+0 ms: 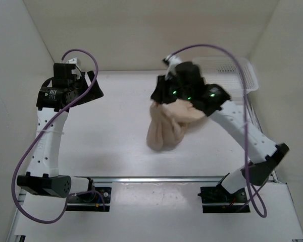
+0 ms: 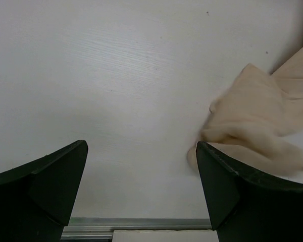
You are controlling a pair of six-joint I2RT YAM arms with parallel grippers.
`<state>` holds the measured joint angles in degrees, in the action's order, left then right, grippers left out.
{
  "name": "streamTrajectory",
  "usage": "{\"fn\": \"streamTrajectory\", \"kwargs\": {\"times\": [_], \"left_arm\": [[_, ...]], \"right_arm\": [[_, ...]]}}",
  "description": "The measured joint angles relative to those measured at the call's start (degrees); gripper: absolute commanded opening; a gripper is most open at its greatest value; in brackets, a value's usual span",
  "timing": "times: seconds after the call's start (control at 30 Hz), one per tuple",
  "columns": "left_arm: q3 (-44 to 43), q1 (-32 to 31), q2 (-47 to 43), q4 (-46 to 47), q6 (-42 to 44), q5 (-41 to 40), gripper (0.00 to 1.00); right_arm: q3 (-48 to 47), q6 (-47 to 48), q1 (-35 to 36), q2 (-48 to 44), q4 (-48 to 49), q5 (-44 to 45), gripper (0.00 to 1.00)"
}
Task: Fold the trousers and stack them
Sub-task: Move the trousers to the center of the board
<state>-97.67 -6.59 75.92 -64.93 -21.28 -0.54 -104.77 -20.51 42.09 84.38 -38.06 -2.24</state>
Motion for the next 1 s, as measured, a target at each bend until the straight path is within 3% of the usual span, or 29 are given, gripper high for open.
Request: {"fn": "streamTrajectory", "kwargs": {"times": [0.03, 0.07, 0.13, 0.23, 0.33, 0.5, 0.6, 0.67, 0.87, 0.97, 1.0], "left_arm": [[0.7, 0.8, -0.3, 0.0, -0.2, 0.5, 1.0], [1.2, 1.6, -0.6, -0.2, -0.2, 0.8, 1.0], [2.3, 2.7, -1.2, -0.5, -0.4, 1.2, 1.0], [6.0, 3.3, -2.9, -0.3, -0.5, 2.6, 0.98], [11.9, 1.1, -4.8, 1.0, -0.8, 5.6, 0.98], [24.8, -14.7, -4.2, 7.8, -6.9, 10.5, 1.0], [27.2, -22.1, -0.6, 10.3, -10.3, 11.4, 1.0], [27.5, -25.8, 3.2, 13.4, -12.4, 11.3, 1.0], [29.7, -28.6, 12.3, 19.5, -16.0, 11.1, 1.0], [31.8, -30.4, 17.0, 22.6, -17.9, 11.1, 1.0], [32.7, -30.9, 18.4, 23.5, -18.6, 11.1, 1.0]], "right_arm": [[3.2, -0.6, 3.0, 1.8, -1.6, 1.2, 0.81], [5.2, -1.2, 4.7, 3.0, -2.8, 2.3, 0.9], [10.3, -1.8, 7.6, 4.0, -5.8, 5.0, 1.0], [15.8, -3.0, 5.2, 0.7, -8.3, 7.4, 1.0], [20.7, -4.5, -4.5, -7.1, -8.6, 9.1, 1.0], [26.7, -5.7, -24.6, -12.7, -6.4, 7.2, 1.0], [28.9, -5.7, -31.1, -7.3, -3.6, 2.0, 1.0], [29.3, -5.7, -34.8, 1.4, -0.3, -2.8, 1.0], [26.7, -6.1, -37.4, 21.3, 2.9, -8.7, 1.0], [24.5, -6.4, -37.1, 26.9, 4.3, -9.7, 1.0], [24.2, -6.7, -37.0, 27.9, 4.9, -10.0, 0.95]]}}
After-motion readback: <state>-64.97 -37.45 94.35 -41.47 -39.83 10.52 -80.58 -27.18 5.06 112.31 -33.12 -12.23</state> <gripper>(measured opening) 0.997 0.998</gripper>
